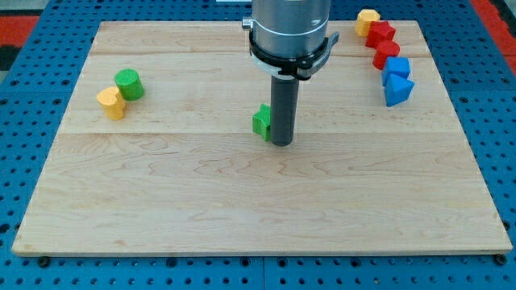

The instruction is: Nudge yellow heart right a bit

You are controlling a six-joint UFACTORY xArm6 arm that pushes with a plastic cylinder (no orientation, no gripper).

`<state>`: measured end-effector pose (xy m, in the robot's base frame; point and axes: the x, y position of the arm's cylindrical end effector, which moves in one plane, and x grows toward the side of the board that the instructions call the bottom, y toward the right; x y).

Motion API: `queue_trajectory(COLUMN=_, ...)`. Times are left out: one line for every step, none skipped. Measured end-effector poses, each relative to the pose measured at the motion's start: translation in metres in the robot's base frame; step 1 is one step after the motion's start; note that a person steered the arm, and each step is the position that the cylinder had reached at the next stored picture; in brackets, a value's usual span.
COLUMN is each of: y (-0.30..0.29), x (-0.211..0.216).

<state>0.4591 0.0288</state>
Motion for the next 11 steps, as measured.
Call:
queue_trajectory(y=0.006, x=0.000)
queue_trajectory(y=0.009, x=0.000)
queue_trajectory(y=0.011, x=0.012)
queue_trajectory(y=-0.041, x=0.040)
queue_trajectory(y=-0.160, x=0.073)
queue_trajectory(y=-0.313, x=0.067)
queue_trajectory(y=-0.333, x=0.062)
queue_trajectory(y=-0.333, x=0.036)
queue_trajectory(y=-0.323, x=-0.012)
queue_trajectory(y=-0.296, x=-0.025)
queue_trajectory(y=-0.266, x=-0.034)
